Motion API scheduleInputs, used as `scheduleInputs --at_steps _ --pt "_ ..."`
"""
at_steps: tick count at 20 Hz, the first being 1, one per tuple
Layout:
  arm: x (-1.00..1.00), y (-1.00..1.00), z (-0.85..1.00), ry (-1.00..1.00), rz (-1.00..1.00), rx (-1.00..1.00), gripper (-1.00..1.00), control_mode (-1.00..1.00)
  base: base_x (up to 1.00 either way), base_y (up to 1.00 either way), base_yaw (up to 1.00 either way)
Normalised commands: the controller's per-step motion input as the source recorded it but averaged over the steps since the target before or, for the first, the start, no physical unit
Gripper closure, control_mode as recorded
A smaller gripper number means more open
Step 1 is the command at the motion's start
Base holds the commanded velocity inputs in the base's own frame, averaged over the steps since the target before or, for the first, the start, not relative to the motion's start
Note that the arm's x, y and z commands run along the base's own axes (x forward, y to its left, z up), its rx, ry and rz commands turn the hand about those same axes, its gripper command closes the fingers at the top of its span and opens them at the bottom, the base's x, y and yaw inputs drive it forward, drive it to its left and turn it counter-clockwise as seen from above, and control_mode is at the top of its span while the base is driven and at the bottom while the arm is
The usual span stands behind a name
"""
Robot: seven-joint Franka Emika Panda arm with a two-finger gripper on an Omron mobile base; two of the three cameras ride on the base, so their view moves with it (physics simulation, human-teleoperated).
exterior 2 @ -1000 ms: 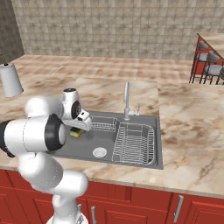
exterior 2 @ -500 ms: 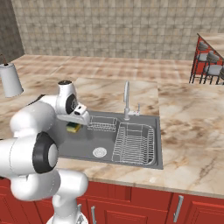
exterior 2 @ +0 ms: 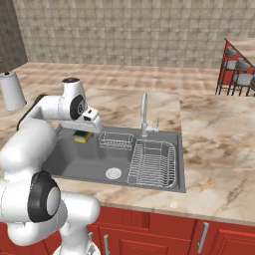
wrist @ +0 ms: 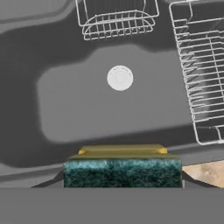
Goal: Pick up the bar soap and sponge from the sink, and place them back in the cabinet, and close the cabinet door.
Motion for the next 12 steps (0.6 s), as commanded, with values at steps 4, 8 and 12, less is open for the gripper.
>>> scheduleInputs --at_steps 4,8,12 --pt "-0.46 -0.15 0.72 0.0 0.07 0.0 1.0 -1.0 0.0 0.0 0.0" --pt "-0.49 -0.13 0.68 0.0 0.06 0.0 1.0 -1.0 0.0 0.0 0.0" --pt "-0.5 -0.16 0.64 0.0 0.03 0.0 1.0 -1.0 0.0 0.0 0.0"
